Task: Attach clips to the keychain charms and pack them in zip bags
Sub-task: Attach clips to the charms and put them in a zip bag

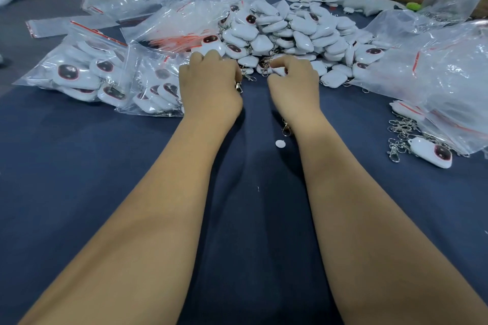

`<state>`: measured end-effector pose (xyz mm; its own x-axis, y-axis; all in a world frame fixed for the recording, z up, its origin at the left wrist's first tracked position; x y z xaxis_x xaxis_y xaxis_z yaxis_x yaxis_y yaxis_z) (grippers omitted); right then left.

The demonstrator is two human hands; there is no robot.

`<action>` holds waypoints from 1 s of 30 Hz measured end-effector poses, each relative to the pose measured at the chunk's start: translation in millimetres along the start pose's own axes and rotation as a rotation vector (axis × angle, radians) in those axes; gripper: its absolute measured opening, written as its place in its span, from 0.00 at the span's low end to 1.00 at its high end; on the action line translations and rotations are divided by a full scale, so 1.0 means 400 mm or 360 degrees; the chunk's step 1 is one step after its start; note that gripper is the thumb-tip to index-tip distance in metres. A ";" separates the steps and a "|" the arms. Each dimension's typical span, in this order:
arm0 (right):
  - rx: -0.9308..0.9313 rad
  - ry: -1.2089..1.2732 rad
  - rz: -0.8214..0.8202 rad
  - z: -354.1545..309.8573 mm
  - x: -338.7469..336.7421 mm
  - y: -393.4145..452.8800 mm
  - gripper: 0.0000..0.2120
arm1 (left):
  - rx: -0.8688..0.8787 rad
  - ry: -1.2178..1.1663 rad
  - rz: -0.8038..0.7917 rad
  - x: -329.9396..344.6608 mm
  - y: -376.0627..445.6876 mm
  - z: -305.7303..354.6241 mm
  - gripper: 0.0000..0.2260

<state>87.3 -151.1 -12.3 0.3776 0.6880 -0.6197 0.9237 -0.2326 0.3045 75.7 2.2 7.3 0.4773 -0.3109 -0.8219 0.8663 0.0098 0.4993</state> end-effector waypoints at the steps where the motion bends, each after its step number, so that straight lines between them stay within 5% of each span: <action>1: 0.0018 -0.0082 -0.0040 0.007 0.004 -0.002 0.21 | -0.0022 0.0021 0.0012 -0.003 0.000 -0.007 0.15; 8: 0.0070 -0.0442 -0.0392 0.025 0.053 -0.007 0.35 | -0.0228 0.0085 0.0056 -0.019 0.005 -0.064 0.14; 11: 0.0048 -0.0240 -0.0239 0.017 0.036 -0.005 0.27 | -0.0187 -0.0021 0.0232 -0.041 -0.003 -0.045 0.10; 14: 0.0194 0.0280 0.0022 0.029 0.005 -0.005 0.20 | 0.0223 -0.0523 0.0513 -0.094 -0.021 0.025 0.11; 17: 0.0190 0.0350 -0.0035 0.035 0.015 -0.001 0.27 | 0.0458 -0.1228 0.0340 -0.092 -0.036 0.082 0.11; 21: 0.0058 -0.0110 -0.0292 0.022 0.048 0.003 0.29 | -0.0092 -0.1875 -0.0315 0.002 -0.036 0.096 0.12; 23: 0.0134 0.0033 -0.0227 0.024 0.040 0.004 0.21 | -0.0306 -0.1895 -0.0474 0.034 -0.036 0.081 0.14; 25: 0.0268 0.0344 -0.0103 0.041 0.026 0.004 0.15 | -0.0441 -0.1772 -0.0466 0.051 -0.031 0.054 0.16; 30: 0.0086 0.0207 -0.0219 0.027 0.043 0.002 0.31 | -0.0475 -0.1559 -0.0311 0.068 -0.023 0.025 0.15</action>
<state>95.1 -147.0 -30.4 0.2391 0.7979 -0.5533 0.9695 -0.1643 0.1820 79.1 -15.8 -16.7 0.1122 -0.9662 -0.2323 0.9805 0.0696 0.1840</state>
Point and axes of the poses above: each hand's wrist, its own y-axis towards the middle knuckle, its own x-axis out of the palm, z = x × y, the point moved 8 cm from there along y, towards the middle knuckle, and after that the axes turned 2 degrees about -x, right-handed, at the moved point
